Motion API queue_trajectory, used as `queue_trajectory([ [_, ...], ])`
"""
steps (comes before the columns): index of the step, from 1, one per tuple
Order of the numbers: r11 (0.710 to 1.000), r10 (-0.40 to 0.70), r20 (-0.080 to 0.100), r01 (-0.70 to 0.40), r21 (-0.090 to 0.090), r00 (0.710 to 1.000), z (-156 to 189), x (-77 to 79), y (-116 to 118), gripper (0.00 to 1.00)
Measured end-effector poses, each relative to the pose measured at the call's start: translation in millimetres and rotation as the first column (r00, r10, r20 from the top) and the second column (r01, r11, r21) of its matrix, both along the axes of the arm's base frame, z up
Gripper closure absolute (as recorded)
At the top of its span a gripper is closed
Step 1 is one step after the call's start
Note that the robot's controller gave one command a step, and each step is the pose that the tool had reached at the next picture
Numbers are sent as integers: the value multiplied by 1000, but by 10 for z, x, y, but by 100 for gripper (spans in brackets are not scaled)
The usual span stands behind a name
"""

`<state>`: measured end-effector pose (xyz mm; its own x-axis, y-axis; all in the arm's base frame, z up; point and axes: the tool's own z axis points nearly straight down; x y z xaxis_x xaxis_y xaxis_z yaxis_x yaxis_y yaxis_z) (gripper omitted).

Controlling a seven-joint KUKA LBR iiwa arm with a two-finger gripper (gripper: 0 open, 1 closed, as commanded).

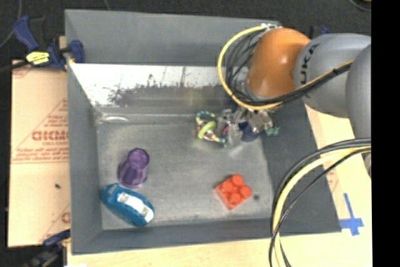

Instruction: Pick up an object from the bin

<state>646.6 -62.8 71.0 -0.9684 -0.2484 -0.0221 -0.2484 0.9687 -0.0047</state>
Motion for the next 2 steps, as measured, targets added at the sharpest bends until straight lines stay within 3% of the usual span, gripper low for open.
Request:
queue_trajectory([
  [1, 999, 36, -2, -36, 0, 999, 30, 64, -72, 100],
  [2, 999, 43, 11, -43, -3, 999, 397, 73, -38, 100],
])
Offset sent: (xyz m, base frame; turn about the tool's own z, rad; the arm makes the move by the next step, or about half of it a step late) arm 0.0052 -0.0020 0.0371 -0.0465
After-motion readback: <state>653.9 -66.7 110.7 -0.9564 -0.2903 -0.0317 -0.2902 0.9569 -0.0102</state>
